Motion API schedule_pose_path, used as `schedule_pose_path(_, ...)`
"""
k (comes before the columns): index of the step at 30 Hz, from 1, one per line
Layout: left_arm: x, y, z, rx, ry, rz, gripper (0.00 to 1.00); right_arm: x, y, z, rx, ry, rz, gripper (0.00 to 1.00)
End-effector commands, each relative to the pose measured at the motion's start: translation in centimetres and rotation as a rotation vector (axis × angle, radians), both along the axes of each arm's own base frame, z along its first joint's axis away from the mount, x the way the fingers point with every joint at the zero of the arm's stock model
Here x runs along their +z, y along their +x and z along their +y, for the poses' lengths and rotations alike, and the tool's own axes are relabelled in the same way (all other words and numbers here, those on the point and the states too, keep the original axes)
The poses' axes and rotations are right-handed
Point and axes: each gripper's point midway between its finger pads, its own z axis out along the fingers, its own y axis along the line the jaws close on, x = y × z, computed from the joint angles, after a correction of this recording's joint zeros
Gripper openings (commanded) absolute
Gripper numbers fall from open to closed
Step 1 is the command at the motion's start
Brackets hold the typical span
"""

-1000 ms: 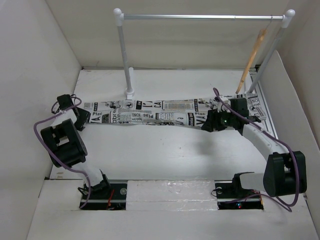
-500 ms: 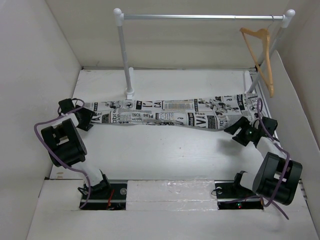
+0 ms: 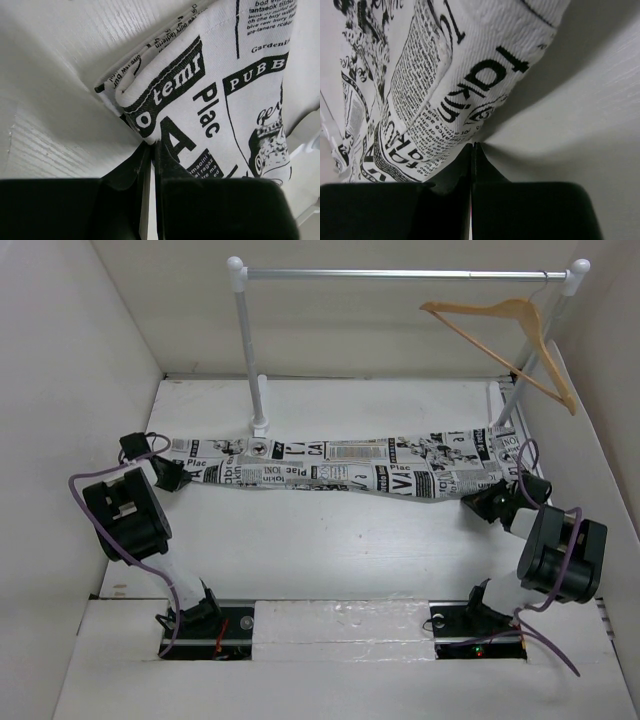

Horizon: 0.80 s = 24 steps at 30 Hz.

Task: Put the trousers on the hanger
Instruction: Fold the trousers

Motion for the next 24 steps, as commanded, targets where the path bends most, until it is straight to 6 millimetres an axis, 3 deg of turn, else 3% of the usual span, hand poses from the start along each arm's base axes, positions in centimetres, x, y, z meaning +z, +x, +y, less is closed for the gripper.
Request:
schedule_pose_path(1,0.9,-0.9,2.0,0.025,0.112,0.072,0.0,2.9,2.4,-2.6,-0.035,-0.114,-0.114,0.0)
schedule_pose_path(5,2.2,-1.6,3.9,0.037,0.224,0.102,0.0,3.9,1.0,-2.9,-0.033,-0.185,-0.122,0.0)
schedule_pose_path(6,2.3,-1.7,3.9,0.021,0.231,0.105,0.0,4.1,0.8,-2.6,-0.017,-0.185,-0.131,0.28)
schedule_pose_path(9,2.4,-1.8,3.7,0.016,0.229,0.101,0.0,4.5,0.9,-1.7,0.041,-0.194,-0.132,0.7)
schedule_pose_path(12,2.7,-1.7,3.6,0.009,0.225,0.095,0.0,3.2,2.1,-1.4,0.075,-0.154,-0.111,0.73)
schedule_pose_path(14,2.9,-1.9,3.5,-0.003,0.227,0.094,0.0,1.6,2.9,-1.8,0.058,-0.12,-0.075,0.72)
schedule_pose_path(16,3.5,-1.9,3.5,-0.006,0.236,0.084,0.0,1.4,3.8,-2.0,0.033,-0.098,-0.099,0.57)
schedule_pose_path(17,3.6,-2.0,3.5,-0.01,0.244,0.086,0.0,0.8,3.8,-2.0,0.023,-0.082,-0.09,0.37)
schedule_pose_path(18,4.0,-2.2,3.5,-0.011,0.249,0.085,0.0,0.8,3.8,-1.9,0.014,-0.075,-0.091,0.1)
schedule_pose_path(19,3.9,-2.5,3.6,-0.01,0.254,0.094,0.0,0.9,3.7,-1.9,0.014,-0.073,-0.088,0.03)
schedule_pose_path(20,4.1,-2.6,3.9,-0.004,0.274,0.099,0.0,0.6,3.4,-1.8,0.021,-0.077,-0.076,0.0)
schedule_pose_path(21,4.3,-3.0,3.9,0.0,0.279,0.109,0.0,1.8,3.0,-1.9,0.018,-0.107,-0.1,0.0)
schedule_pose_path(24,4.4,-4.5,4.6,0.061,0.301,0.173,0.0,1.9,0.2,-2.2,0.023,-0.151,-0.043,0.0)
